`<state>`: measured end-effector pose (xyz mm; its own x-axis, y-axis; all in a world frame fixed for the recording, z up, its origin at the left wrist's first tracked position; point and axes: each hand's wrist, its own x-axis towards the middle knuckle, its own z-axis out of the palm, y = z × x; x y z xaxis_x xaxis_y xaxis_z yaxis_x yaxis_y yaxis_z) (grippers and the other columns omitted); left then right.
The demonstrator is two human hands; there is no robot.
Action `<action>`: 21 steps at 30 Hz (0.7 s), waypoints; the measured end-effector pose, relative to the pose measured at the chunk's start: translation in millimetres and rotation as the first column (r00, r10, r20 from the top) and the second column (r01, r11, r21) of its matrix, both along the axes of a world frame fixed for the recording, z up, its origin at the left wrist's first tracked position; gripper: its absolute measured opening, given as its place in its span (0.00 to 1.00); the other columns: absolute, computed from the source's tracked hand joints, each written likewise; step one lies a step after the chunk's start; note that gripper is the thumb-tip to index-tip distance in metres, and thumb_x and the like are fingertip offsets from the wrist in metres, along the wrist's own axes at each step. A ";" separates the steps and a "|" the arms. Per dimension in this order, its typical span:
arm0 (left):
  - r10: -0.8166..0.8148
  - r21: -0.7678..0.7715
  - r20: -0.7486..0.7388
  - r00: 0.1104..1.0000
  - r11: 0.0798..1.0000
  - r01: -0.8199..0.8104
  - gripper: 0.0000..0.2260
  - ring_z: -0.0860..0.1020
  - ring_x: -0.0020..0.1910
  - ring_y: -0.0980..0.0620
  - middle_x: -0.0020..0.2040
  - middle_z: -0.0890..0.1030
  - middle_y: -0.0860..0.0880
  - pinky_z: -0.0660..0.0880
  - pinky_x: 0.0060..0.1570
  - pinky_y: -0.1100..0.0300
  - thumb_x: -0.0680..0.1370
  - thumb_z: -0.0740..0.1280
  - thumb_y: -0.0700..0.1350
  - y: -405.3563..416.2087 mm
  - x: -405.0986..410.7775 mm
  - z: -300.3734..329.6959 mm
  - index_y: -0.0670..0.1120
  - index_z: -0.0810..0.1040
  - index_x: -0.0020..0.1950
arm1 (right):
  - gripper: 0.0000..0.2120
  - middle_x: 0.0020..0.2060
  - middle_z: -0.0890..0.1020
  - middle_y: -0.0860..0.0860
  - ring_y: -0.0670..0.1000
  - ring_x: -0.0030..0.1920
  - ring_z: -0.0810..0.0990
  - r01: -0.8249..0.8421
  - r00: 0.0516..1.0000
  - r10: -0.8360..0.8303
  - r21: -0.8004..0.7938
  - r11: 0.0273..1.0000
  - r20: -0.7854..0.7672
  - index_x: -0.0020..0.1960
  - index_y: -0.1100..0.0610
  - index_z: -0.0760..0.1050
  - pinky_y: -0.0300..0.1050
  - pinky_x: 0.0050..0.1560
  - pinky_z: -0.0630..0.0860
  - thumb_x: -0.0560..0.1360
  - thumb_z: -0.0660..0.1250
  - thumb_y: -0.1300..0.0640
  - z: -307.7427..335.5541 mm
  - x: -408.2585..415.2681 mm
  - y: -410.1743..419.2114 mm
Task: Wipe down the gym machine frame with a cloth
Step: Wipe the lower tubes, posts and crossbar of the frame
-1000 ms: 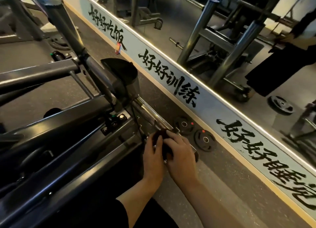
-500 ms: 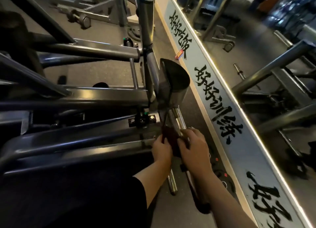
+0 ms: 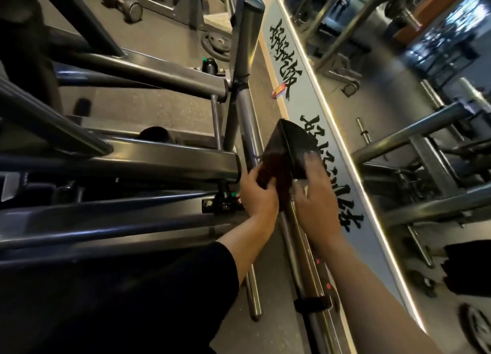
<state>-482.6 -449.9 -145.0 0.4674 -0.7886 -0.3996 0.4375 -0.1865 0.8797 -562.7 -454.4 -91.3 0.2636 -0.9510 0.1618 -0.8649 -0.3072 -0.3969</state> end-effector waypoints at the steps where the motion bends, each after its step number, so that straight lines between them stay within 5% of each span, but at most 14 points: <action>1: -0.023 0.034 0.015 1.000 0.999 0.022 0.15 0.77 0.59 0.52 0.57 0.78 0.50 0.76 0.61 0.51 0.77 0.68 0.39 1.0 0.3 -4.1 0.49 0.76 0.63 | 0.25 0.77 0.61 0.50 0.39 0.73 0.52 0.005 1.000 -0.005 -0.004 1.000 -0.005 0.77 0.56 0.59 0.36 0.74 0.51 0.81 0.60 0.60 -1.7 2.4 -2.4; 4: -0.116 0.095 0.005 0.993 0.989 0.115 0.15 0.78 0.56 0.53 0.50 0.77 0.54 0.76 0.60 0.52 0.77 0.69 0.39 -2.8 13.5 -11.5 0.47 0.77 0.63 | 0.23 0.73 0.68 0.53 0.45 0.74 0.61 0.076 0.997 -0.077 -0.078 0.994 -0.006 0.74 0.58 0.66 0.48 0.75 0.60 0.79 0.62 0.61 -9.5 10.5 -5.9; 10: -0.137 -0.026 0.170 0.976 0.989 0.144 0.17 0.74 0.56 0.57 0.55 0.76 0.53 0.70 0.60 0.62 0.76 0.70 0.40 -21.8 31.1 8.7 0.47 0.76 0.65 | 0.21 0.68 0.75 0.55 0.51 0.70 0.71 0.151 0.988 -0.156 -0.166 0.975 -0.019 0.70 0.60 0.71 0.45 0.70 0.65 0.77 0.66 0.61 -11.5 16.6 -9.0; 16: -0.237 0.098 0.042 0.971 0.968 0.232 0.16 0.77 0.58 0.51 0.57 0.79 0.50 0.76 0.61 0.49 0.77 0.69 0.40 -18.6 31.3 -5.0 0.48 0.77 0.64 | 0.21 0.66 0.76 0.56 0.50 0.69 0.72 0.226 0.972 -0.236 -0.203 0.953 -0.023 0.68 0.61 0.72 0.47 0.71 0.67 0.76 0.67 0.62 -12.7 27.5 -7.7; 21: -0.151 -0.004 0.077 0.986 0.988 0.152 0.18 0.73 0.61 0.55 0.60 0.76 0.51 0.70 0.65 0.58 0.77 0.67 0.37 -23.8 35.0 15.9 0.47 0.75 0.67 | 0.19 0.65 0.77 0.57 0.52 0.67 0.74 0.265 0.956 -0.286 -0.235 0.935 -0.062 0.67 0.62 0.74 0.44 0.68 0.66 0.76 0.67 0.59 -11.8 36.8 -3.9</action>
